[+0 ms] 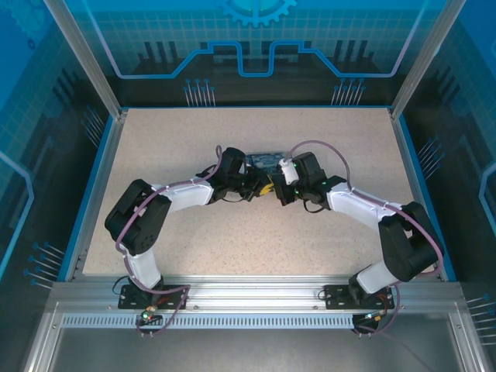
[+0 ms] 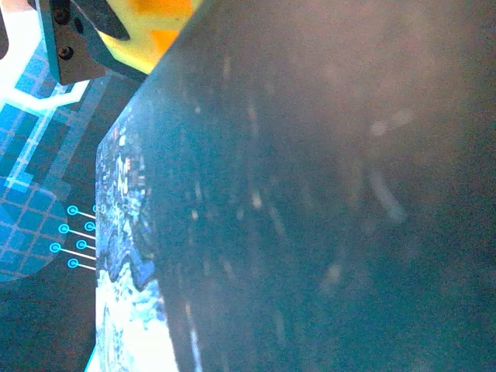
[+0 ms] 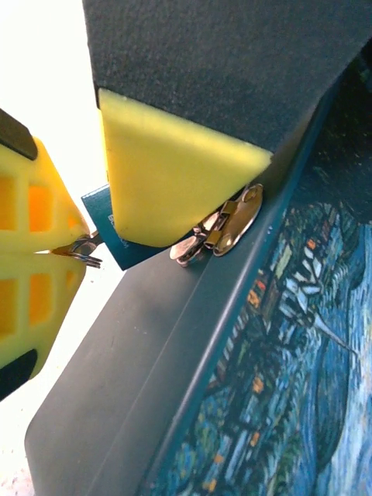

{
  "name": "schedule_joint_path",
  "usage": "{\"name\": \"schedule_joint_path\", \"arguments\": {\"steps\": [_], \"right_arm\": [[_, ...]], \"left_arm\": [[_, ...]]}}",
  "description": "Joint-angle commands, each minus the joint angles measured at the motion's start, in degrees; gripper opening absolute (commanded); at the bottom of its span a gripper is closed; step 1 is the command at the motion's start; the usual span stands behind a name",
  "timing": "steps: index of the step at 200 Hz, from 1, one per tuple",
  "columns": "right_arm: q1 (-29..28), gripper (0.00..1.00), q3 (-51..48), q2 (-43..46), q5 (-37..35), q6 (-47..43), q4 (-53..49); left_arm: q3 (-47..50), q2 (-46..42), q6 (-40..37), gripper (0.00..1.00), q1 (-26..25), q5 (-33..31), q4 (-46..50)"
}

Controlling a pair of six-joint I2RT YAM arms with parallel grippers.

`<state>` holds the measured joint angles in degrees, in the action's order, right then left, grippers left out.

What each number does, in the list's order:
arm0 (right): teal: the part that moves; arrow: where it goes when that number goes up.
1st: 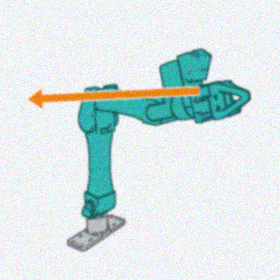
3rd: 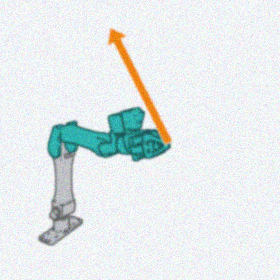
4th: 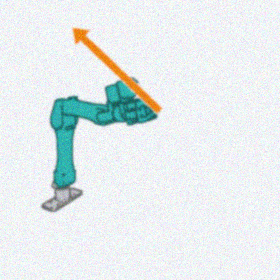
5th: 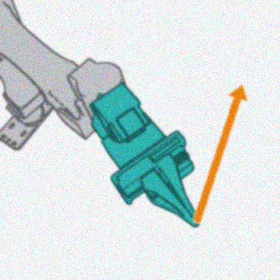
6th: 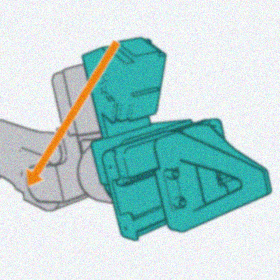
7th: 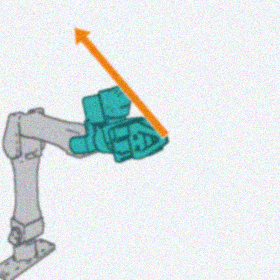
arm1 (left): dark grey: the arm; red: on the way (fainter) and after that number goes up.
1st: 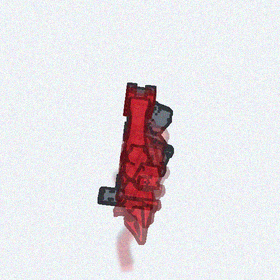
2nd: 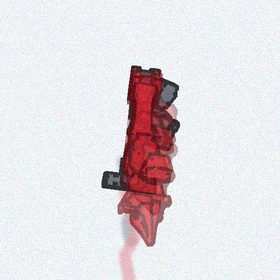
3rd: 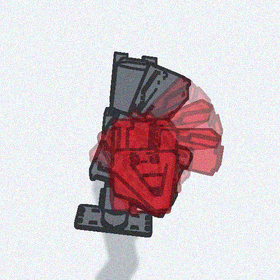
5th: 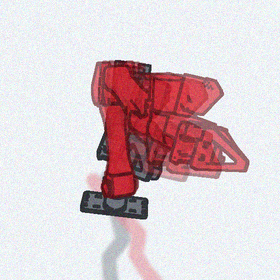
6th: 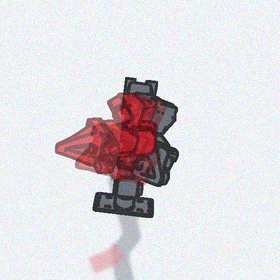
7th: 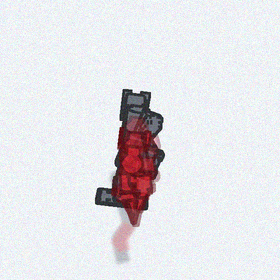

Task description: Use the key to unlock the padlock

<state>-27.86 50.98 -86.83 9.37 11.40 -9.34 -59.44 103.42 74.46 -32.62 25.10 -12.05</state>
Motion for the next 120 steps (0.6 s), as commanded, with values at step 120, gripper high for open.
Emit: {"name": "schedule_joint_path", "arguments": {"steps": [120], "right_arm": [[10.3,0.0,-2.6,-4.7,34.5,13.9,14.7]], "left_arm": [[0.3,-1.9,-0.4,0.0,-0.3,2.0,-1.0]]}}
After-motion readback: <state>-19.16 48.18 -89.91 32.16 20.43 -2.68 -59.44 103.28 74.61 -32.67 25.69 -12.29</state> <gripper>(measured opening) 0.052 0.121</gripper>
